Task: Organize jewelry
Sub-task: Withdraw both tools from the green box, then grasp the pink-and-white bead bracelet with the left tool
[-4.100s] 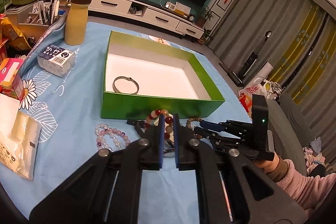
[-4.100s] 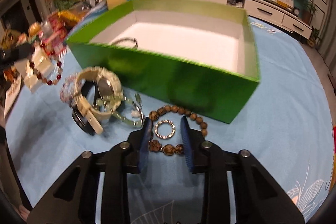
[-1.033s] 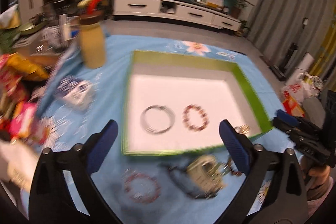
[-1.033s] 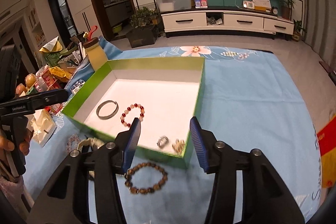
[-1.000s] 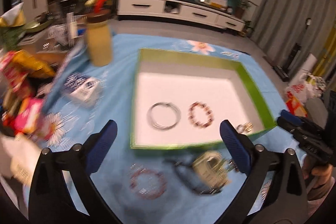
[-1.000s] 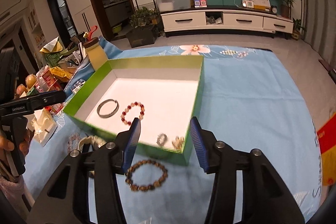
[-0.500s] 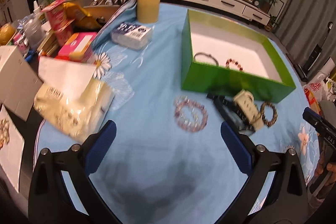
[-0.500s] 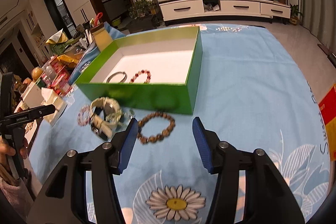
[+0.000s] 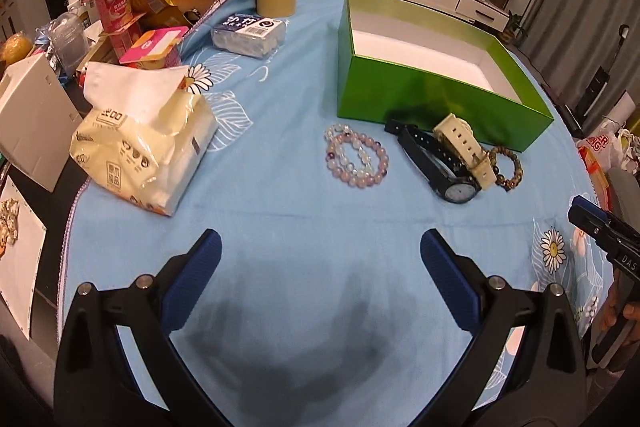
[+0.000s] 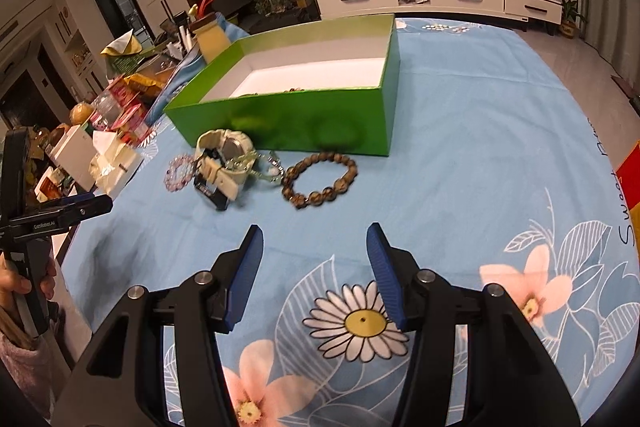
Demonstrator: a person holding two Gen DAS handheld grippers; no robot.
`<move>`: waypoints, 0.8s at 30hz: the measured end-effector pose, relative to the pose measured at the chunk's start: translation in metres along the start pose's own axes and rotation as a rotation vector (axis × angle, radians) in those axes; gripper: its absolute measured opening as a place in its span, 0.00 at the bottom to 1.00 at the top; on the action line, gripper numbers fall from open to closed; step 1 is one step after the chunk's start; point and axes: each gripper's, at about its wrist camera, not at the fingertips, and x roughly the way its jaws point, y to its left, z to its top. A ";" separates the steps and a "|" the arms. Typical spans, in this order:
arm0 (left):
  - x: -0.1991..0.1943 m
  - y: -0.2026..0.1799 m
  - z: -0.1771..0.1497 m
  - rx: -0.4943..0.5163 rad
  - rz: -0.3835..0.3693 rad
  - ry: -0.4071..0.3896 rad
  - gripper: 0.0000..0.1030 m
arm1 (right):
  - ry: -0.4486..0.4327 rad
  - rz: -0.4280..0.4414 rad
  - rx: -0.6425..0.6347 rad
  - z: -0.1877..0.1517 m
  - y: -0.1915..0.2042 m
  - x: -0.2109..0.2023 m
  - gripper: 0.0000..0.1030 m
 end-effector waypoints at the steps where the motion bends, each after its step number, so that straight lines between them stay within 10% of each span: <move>1: 0.000 0.000 -0.001 0.000 -0.003 0.000 0.98 | 0.002 0.002 -0.008 -0.001 0.002 0.000 0.53; 24: 0.034 0.006 0.011 -0.067 -0.108 -0.020 0.89 | 0.025 0.029 -0.066 0.001 0.019 0.017 0.53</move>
